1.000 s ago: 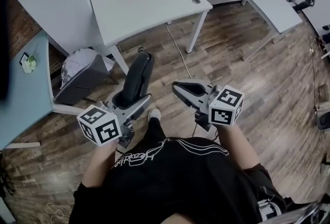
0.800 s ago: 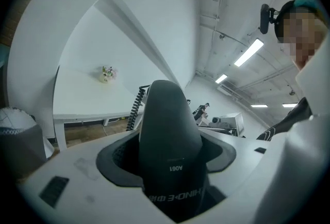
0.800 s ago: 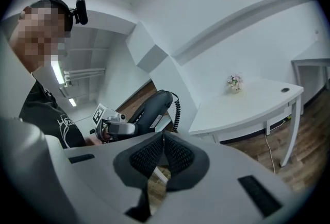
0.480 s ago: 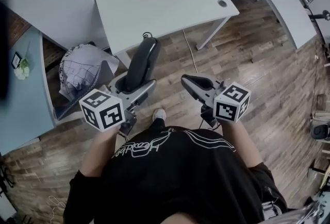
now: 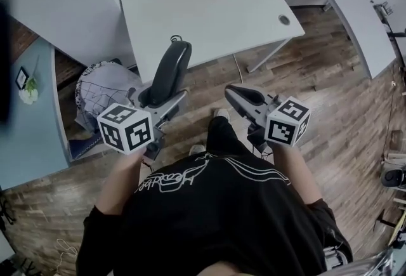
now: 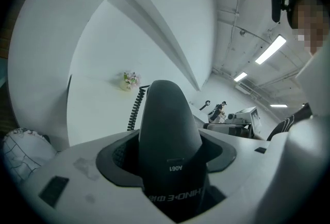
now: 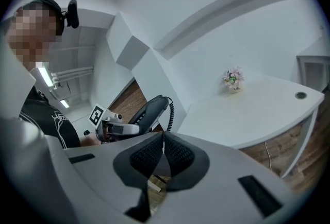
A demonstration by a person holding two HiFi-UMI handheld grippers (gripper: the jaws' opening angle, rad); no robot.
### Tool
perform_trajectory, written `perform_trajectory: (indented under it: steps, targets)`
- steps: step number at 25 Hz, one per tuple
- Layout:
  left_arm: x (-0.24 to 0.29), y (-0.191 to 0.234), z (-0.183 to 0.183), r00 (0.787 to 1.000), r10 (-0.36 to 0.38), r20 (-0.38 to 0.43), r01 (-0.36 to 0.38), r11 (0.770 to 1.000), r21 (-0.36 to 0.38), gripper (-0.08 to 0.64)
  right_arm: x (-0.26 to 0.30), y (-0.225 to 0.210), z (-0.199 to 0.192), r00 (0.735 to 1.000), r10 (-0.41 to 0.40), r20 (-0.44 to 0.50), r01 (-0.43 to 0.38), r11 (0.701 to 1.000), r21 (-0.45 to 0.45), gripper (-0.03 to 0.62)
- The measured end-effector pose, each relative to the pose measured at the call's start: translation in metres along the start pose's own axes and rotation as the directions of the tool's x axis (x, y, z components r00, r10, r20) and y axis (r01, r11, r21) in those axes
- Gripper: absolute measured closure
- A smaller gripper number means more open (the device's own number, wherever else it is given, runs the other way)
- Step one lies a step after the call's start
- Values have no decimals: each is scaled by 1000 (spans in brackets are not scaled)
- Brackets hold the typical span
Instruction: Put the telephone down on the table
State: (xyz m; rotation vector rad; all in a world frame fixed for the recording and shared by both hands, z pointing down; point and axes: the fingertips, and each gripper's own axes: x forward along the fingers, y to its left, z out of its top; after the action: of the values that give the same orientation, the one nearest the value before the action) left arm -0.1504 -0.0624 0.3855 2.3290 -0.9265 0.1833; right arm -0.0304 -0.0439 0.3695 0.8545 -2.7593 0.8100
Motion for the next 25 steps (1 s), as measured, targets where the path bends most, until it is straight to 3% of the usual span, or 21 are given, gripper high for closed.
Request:
perform_trajectory:
  steps: [15,25]
  targets:
    - [139,87,85,989,148,17,-146,986,-80,264,65,-165,82,988,131,-77,-128,991,36,552]
    - [228,135,107,973,228,-20,-229,964,-136,264,88,-255,113,976,177,-125,-168,983,77,552]
